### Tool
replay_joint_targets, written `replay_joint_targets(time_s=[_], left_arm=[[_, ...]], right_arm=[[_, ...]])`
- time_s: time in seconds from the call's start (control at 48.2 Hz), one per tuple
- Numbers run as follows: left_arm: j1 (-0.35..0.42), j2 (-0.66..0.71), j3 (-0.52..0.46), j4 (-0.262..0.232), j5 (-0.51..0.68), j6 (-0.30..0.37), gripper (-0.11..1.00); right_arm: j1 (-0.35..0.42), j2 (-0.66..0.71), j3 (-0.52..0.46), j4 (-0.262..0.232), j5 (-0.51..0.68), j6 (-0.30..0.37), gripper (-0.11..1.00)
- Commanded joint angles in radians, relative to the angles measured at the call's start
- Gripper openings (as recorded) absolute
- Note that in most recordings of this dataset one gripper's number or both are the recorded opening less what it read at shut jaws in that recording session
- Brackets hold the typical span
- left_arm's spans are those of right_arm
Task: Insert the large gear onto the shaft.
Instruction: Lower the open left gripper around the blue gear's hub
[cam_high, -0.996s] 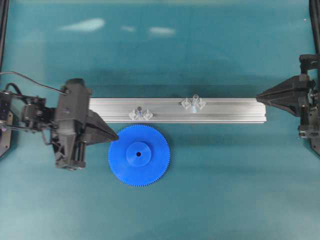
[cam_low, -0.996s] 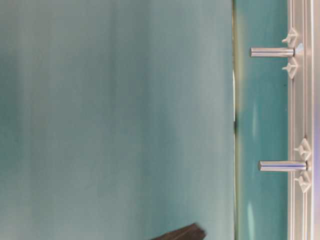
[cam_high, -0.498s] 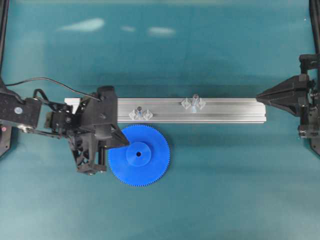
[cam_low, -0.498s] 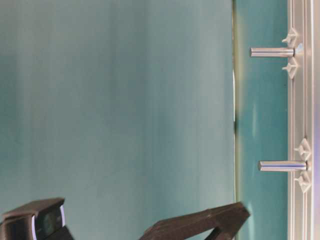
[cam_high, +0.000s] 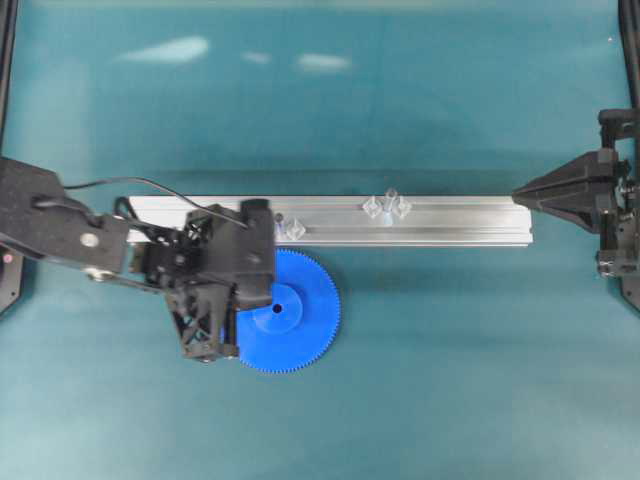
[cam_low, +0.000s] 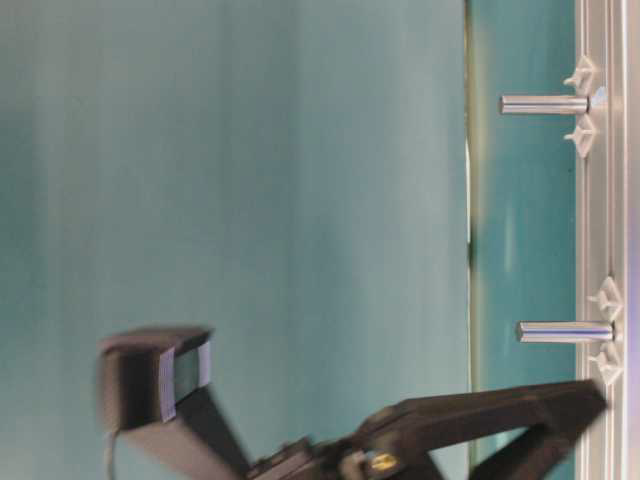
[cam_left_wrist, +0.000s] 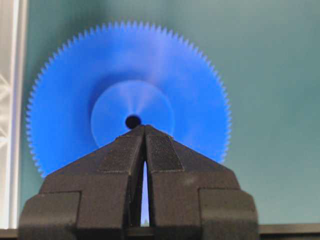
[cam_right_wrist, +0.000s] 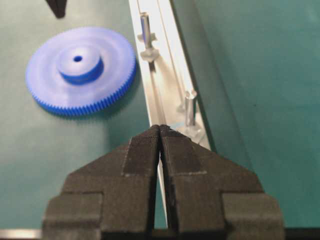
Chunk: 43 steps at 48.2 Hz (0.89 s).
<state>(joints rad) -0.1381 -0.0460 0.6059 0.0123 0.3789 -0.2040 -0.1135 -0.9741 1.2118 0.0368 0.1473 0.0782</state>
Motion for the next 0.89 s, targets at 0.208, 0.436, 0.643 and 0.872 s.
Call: replay_joint_targets(time_s=[0.208,0.436,0.643,0.872], left_arm=[[-0.006,0.089,-0.146,0.002,0.17,0.006,0.0],[-0.006,0.127,-0.173,0.002,0.176,0.006,0.0],[-0.006,0.163,-0.207,0.006,0.227,0.008,0.0],[-0.006,0.193,-0.249,0.006,0.272,0.037,0.0]], right_arm=[[-0.003,0.009,-0.008,-0.002,-0.003,0.008,0.09],[-0.002,0.006,-0.005,-0.002,-0.003,0.008,0.09],[-0.003,0.006,0.0,-0.002,-0.003,0.008,0.09],[-0.003,0.005,0.002,-0.002,-0.003,0.008,0.09]])
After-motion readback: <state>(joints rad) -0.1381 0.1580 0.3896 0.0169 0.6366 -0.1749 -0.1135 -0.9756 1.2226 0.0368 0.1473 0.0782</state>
